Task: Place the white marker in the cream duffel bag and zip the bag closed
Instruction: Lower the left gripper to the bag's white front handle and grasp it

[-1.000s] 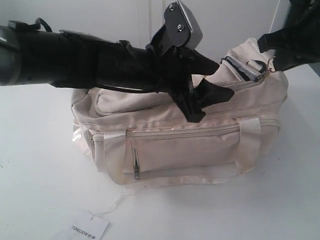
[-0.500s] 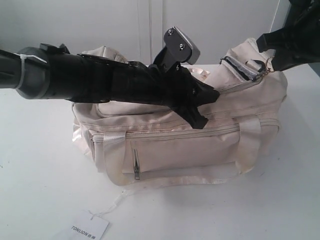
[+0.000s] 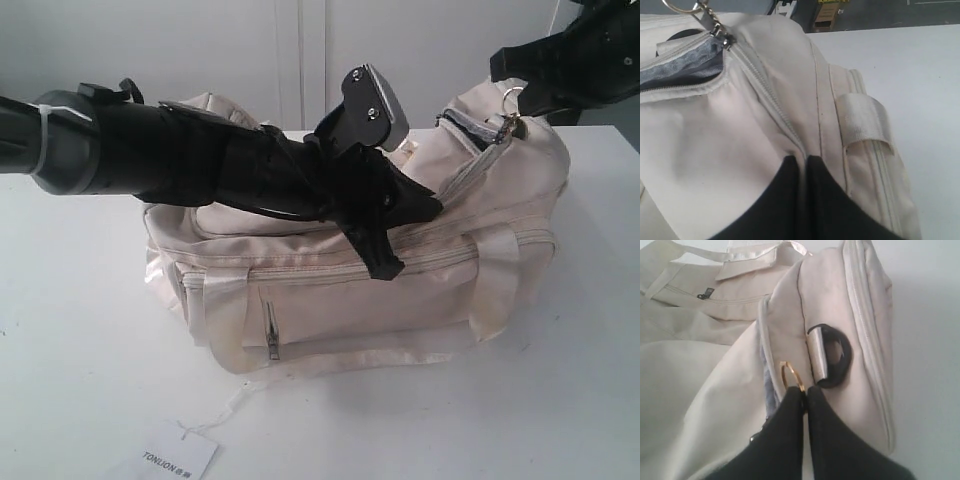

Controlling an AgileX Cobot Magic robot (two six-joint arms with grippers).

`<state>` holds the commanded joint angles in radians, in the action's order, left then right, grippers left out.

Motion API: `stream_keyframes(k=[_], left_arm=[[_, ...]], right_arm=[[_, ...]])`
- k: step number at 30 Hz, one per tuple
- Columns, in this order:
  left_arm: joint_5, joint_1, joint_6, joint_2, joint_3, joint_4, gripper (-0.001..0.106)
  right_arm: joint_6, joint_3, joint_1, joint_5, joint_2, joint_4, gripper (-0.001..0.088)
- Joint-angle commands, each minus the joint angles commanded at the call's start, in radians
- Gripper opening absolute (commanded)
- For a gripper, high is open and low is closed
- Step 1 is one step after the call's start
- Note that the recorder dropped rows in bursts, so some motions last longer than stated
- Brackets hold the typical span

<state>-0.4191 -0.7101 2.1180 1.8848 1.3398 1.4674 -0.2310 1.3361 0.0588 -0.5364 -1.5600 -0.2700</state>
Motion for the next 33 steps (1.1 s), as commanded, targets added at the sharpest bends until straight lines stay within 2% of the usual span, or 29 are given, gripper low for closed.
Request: stream_keyframes(k=[14,19,26,29,31,33], left_arm=[[-0.071,0.000,0.000,0.000,0.000,-0.116,0.000],[-0.111,0.000,-0.002,0.000,0.000,-0.218,0.000],[-0.069,0.000,-0.002,0.000,0.000,-0.206,0.000],[-0.003,0.000,-0.002,-0.006,0.000,-0.130,0.001],[0.033,0.000,-0.002,-0.018,0.000,-0.088,0.009],[0.033,0.000,-0.002,-0.026,0.000,-0.083,0.021]], right_arm=[[0.000,0.000,0.004,0.242,-0.094,-0.054,0.0000],[-0.008,0.000,0.004,0.306,-0.096,-0.054,0.0000],[-0.037,0.000,0.004,0.213,-0.094,-0.054,0.0000],[-0.037,0.000,0.004,0.168,-0.087,-0.054,0.0000],[-0.037,0.000,0.004,0.139,-0.075,-0.054,0.0000],[-0.037,0.000,0.004,0.111,-0.063,-0.054,0.0000]])
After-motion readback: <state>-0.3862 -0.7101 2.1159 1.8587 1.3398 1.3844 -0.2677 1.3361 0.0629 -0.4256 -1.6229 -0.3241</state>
